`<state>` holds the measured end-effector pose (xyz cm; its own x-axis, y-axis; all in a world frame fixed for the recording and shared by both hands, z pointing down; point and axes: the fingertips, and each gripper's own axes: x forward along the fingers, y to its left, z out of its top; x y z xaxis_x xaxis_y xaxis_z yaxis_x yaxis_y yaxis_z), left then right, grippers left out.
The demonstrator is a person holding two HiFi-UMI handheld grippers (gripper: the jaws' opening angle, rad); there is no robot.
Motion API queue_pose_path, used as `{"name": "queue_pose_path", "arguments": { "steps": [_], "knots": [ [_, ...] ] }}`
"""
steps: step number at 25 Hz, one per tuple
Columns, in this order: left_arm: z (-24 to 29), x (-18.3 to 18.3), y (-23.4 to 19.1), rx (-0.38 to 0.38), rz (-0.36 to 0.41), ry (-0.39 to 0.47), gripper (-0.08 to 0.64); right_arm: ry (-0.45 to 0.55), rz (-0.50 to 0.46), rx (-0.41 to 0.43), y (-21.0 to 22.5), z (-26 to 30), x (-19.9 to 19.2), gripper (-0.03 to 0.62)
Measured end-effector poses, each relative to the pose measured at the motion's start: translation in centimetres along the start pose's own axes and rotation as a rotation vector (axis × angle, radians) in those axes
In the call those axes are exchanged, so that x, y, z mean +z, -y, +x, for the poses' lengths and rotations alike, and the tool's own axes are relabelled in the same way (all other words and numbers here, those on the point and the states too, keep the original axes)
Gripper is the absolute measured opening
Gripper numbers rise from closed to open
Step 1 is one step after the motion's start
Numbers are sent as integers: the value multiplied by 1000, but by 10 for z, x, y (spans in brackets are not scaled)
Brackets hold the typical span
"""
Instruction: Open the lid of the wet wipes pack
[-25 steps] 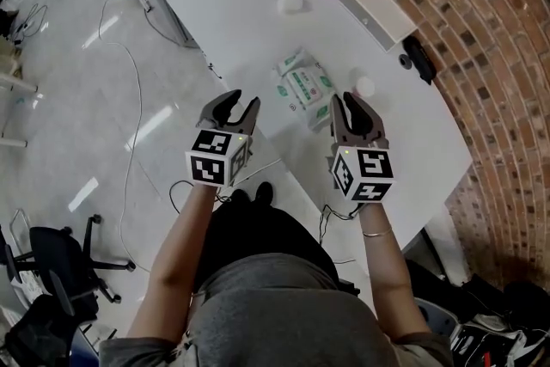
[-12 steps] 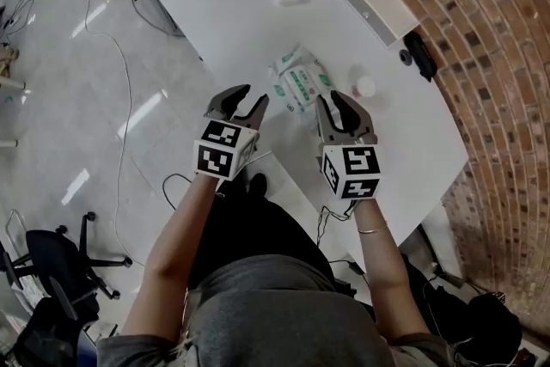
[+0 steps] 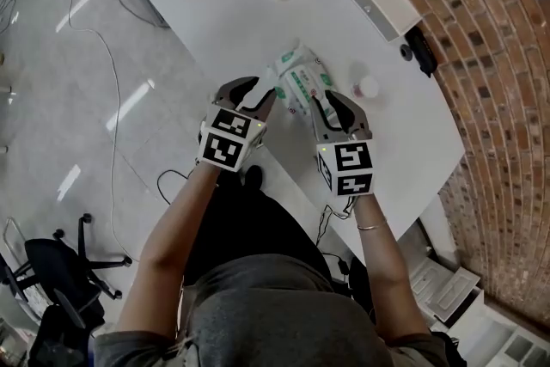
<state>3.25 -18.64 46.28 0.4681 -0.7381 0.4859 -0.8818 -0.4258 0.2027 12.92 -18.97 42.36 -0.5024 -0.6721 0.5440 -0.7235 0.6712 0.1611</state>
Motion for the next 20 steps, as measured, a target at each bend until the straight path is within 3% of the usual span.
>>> {"name": "queue_pose_path", "arguments": {
  "steps": [10,20],
  "knots": [
    [27,-7,-2,-89,59,-81,152,-84,-21,-4,-2,20,-8,118],
    [47,-14,2,-161,169,-163,152,-168,-48,11,-13,35,-15,120]
  ]
}}
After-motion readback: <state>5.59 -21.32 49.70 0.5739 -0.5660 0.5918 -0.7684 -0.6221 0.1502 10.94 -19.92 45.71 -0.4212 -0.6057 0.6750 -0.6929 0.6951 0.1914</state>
